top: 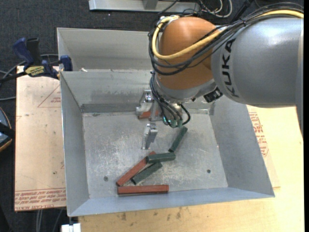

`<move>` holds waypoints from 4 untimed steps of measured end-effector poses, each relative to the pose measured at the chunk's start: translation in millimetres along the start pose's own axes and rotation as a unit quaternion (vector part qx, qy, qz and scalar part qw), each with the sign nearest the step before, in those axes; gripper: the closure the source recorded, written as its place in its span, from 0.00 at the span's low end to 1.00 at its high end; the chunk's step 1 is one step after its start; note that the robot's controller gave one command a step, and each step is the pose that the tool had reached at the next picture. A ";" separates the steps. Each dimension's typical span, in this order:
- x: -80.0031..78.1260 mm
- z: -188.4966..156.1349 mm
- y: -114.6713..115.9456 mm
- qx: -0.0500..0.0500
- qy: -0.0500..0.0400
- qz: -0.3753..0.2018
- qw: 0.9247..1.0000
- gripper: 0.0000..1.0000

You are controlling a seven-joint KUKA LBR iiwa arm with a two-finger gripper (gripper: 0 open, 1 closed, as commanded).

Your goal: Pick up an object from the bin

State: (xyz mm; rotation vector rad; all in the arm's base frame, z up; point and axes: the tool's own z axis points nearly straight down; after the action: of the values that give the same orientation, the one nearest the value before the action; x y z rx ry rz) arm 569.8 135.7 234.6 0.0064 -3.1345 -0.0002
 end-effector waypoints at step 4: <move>28.9 151.1 -46.0 0.000 -0.004 -0.130 0.992 1.00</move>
Offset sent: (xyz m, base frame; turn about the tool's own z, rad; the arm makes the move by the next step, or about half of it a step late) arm -0.0570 -0.0469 -0.0970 -0.1717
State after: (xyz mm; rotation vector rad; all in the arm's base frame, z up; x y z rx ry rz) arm 540.0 89.5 83.6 0.4148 -3.1156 -0.0029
